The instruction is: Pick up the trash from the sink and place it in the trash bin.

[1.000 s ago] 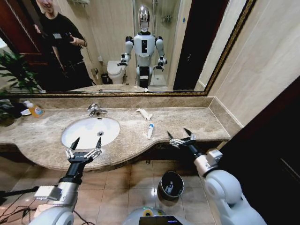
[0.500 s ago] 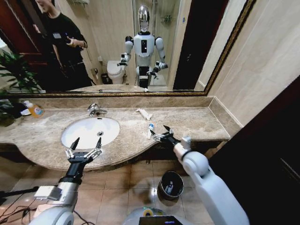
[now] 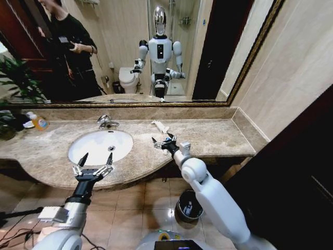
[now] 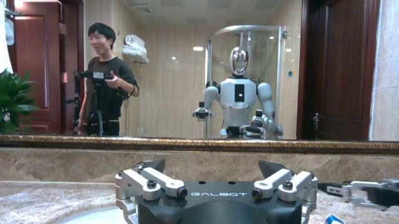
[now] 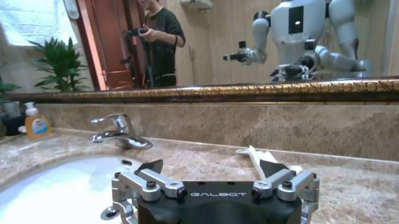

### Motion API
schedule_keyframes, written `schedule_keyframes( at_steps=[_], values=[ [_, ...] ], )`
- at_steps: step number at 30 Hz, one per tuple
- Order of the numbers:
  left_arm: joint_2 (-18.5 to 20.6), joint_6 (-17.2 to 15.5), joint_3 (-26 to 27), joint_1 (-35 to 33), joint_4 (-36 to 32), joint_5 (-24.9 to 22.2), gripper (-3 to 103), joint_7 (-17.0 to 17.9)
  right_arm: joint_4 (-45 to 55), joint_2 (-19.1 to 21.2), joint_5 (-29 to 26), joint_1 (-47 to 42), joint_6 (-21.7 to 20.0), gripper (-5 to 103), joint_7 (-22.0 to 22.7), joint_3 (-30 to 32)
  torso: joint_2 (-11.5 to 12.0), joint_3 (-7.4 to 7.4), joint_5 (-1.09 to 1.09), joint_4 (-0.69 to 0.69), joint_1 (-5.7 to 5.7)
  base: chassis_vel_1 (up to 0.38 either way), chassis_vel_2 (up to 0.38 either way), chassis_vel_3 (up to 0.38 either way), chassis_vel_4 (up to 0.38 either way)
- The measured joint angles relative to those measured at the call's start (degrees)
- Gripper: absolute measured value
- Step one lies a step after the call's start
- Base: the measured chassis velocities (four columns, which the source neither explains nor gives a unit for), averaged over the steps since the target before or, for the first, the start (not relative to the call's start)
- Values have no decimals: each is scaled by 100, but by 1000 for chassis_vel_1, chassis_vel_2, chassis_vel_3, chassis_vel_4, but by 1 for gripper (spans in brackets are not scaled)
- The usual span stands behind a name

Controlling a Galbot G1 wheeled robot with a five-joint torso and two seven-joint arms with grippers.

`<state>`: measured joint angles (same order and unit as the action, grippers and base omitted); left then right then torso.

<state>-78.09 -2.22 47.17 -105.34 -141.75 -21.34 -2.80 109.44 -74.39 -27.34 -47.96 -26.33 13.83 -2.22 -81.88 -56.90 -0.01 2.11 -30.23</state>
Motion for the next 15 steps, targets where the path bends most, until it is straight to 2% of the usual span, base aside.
schedule_keyframes(
  at_steps=[3,9,15],
  values=[
    [0,0,0,0,0,0,100,0,-41,11,-290,204,21,100,550,-264,0,0,0,0,0,0,0,0,0],
    [0,0,0,0,0,0,100,0,-168,-126,-297,287,14,100,911,-376,0,0,0,0,0,0,0,0,0],
    [0,0,0,0,0,0,100,0,-501,-171,-370,444,-245,100,1405,-339,0,0,1,0,0,0,0,0,0]
  ],
)
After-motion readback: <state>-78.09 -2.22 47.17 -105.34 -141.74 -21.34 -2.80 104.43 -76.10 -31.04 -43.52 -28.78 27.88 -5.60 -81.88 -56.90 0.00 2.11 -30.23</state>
